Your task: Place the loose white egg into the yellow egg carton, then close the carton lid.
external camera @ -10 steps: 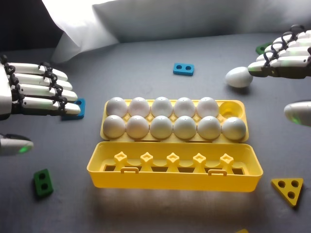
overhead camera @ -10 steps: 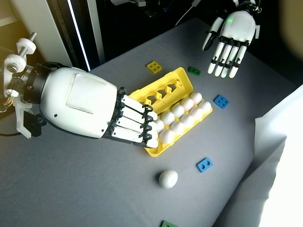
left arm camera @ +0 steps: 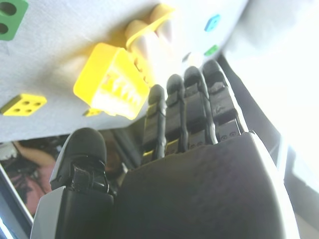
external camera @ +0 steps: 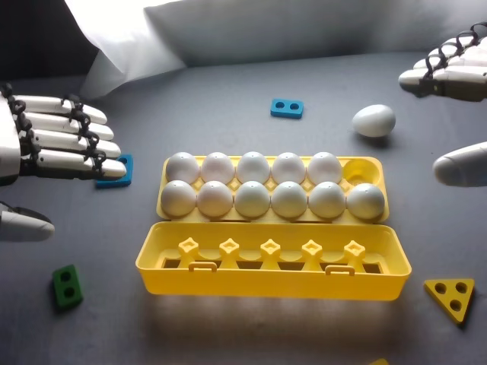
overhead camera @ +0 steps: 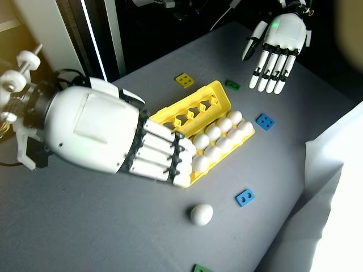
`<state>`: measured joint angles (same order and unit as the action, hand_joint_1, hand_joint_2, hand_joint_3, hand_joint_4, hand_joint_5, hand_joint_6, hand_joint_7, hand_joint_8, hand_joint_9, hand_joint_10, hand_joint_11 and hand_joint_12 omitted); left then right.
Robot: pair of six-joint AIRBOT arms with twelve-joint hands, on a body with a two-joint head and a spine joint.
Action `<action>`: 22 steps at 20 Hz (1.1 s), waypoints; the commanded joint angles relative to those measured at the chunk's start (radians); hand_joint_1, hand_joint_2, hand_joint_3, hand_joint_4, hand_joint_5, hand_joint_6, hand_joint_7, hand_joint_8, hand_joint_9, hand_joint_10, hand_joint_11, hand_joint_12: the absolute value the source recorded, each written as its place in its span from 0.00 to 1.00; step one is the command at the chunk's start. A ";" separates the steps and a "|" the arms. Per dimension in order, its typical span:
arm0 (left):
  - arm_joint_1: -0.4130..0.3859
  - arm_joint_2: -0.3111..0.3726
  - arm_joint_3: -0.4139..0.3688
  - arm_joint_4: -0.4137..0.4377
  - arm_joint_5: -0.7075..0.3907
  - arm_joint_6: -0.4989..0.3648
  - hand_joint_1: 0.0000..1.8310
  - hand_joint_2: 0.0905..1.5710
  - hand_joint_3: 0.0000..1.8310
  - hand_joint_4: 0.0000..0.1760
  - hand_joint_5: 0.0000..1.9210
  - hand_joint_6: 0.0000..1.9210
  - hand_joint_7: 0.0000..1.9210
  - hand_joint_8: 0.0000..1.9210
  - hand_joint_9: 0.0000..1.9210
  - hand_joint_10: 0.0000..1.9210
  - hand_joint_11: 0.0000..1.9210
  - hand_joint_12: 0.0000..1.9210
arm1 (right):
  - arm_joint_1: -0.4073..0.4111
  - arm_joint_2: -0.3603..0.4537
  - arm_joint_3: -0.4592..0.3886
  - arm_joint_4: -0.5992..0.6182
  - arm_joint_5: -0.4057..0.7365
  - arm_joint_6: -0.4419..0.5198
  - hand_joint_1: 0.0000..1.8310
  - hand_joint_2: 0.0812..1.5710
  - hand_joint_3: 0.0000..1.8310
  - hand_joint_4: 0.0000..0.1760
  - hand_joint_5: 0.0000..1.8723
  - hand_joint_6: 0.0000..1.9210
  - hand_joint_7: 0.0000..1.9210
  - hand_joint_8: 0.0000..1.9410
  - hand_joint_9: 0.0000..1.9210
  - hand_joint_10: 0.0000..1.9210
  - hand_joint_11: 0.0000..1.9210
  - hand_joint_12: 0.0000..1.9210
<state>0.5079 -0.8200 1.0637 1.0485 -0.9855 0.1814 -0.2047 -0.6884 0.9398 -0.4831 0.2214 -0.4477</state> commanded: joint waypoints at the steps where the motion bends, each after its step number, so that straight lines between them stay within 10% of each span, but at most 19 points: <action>1: -0.007 0.015 0.012 -0.055 -0.056 -0.002 0.00 0.91 0.00 0.00 0.06 0.00 0.06 0.00 0.04 0.00 0.00 0.06 | 0.002 -0.006 0.011 0.085 0.086 -0.073 0.02 0.55 0.00 0.36 0.01 0.00 0.00 0.00 0.00 0.00 0.00 0.00; 7: -0.025 0.012 0.014 0.040 -0.056 -0.091 0.00 0.92 0.00 0.00 0.07 0.00 0.09 0.01 0.07 0.01 0.04 0.02 | -0.008 -0.072 0.034 0.534 0.156 -0.572 0.12 0.45 0.00 0.52 0.03 0.01 0.00 0.00 0.00 0.00 0.00 0.00; 11: -0.041 0.007 0.022 0.009 -0.113 -0.093 0.00 0.91 0.00 0.00 0.12 0.00 0.14 0.00 0.11 0.00 0.05 0.06 | -0.012 -0.085 0.039 0.807 0.210 -0.810 0.19 0.43 0.00 0.88 0.08 0.00 0.00 0.00 0.00 0.00 0.00 0.00; 17: -0.063 -0.005 0.030 0.081 -0.125 -0.126 0.00 0.90 0.00 0.00 0.14 0.00 0.16 0.01 0.13 0.00 0.01 0.20 | -0.074 -0.140 0.115 0.931 0.225 -0.777 0.16 0.43 0.00 0.92 0.10 0.01 0.00 0.00 0.00 0.00 0.00 0.00; 22: -0.065 -0.004 0.040 0.134 -0.129 -0.141 0.00 0.91 0.00 0.00 0.11 0.00 0.11 0.00 0.08 0.00 0.00 0.11 | -0.083 -0.259 0.304 0.931 0.190 -0.693 0.22 0.41 0.00 0.93 0.20 0.01 0.00 0.00 0.00 0.00 0.00 0.00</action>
<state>0.4488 -0.8391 1.0950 1.2629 -1.0611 0.0444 -0.2913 -0.9680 1.2480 0.4515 0.3126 -1.1488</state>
